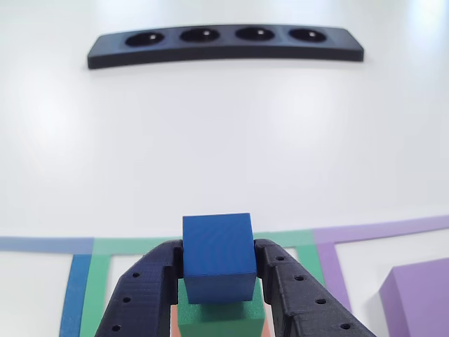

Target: Tower of hanoi

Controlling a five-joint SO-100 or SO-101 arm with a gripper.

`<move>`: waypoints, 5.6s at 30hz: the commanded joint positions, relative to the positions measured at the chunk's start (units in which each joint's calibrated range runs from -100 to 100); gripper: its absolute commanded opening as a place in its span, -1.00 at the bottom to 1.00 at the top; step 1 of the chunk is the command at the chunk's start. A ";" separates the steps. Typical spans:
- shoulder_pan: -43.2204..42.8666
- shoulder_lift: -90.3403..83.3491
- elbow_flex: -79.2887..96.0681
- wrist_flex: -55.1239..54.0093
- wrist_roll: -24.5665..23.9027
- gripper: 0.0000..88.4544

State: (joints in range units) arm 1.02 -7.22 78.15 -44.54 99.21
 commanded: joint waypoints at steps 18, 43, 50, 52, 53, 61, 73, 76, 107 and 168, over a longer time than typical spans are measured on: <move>-0.68 1.53 -0.78 -3.66 0.79 -0.63; 4.43 -43.02 -24.77 72.67 -5.46 -1.00; 11.52 -47.91 -42.58 104.15 -11.34 -1.00; 13.88 -48.63 -47.67 112.33 -11.71 -1.00; 15.03 -48.63 -50.67 116.62 -11.34 -1.00; 21.81 -47.75 -64.02 131.92 -9.32 -0.91; 29.67 -56.00 -38.13 113.14 0.79 -0.49; 30.43 -57.37 -31.95 107.39 0.79 -0.39; 29.21 -36.77 7.58 35.92 0.79 -0.05; 25.09 28.29 -14.23 -11.26 0.79 -0.09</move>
State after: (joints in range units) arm 26.89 21.23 65.45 -54.49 99.41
